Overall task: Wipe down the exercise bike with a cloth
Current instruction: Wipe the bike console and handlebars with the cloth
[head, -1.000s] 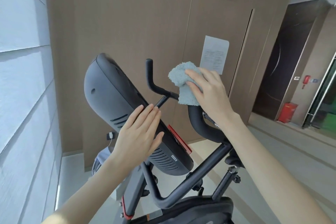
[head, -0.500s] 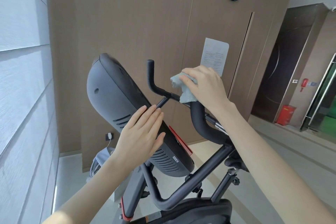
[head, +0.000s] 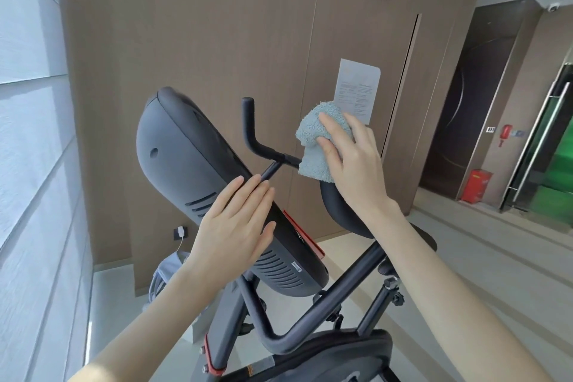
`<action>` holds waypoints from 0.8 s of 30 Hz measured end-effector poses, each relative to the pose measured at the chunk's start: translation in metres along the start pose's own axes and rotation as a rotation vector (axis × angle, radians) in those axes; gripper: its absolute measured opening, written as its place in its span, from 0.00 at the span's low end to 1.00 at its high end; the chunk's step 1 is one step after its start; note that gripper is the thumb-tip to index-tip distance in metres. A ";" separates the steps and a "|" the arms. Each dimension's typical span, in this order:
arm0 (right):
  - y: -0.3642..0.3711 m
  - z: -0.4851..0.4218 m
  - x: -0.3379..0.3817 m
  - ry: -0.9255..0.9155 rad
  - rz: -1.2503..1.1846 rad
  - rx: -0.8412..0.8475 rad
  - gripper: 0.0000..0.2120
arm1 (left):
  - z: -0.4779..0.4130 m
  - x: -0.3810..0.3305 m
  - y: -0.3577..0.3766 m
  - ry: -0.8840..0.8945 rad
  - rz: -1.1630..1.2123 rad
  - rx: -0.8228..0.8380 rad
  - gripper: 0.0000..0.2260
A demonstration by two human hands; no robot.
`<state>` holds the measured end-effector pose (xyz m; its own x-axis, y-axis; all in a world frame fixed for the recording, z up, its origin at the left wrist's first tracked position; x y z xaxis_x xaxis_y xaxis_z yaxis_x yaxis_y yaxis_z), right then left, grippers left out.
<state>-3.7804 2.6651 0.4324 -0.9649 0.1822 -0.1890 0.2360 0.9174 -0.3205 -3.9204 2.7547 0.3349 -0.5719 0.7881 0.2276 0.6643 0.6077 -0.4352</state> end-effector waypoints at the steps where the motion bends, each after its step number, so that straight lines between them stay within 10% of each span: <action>1: 0.004 -0.006 -0.001 0.018 -0.016 0.020 0.17 | 0.000 0.000 -0.001 0.001 0.004 -0.008 0.21; 24: 0.007 0.089 0.006 -0.045 0.057 0.011 0.18 | -0.001 -0.003 -0.003 -0.039 0.031 0.019 0.20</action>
<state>-3.7743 2.6413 0.3459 -0.9439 0.2173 -0.2487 0.2915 0.9021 -0.3181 -3.9203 2.7512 0.3361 -0.5695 0.8021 0.1800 0.6728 0.5806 -0.4585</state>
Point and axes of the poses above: each hand's wrist, its own z-axis away from the middle knuckle, its own y-axis out of the palm, x = y × z, the point moved 7 cm from there along -z, towards the middle knuckle, and after that the axes turned 11 degrees about -y, right-handed, at the moved point
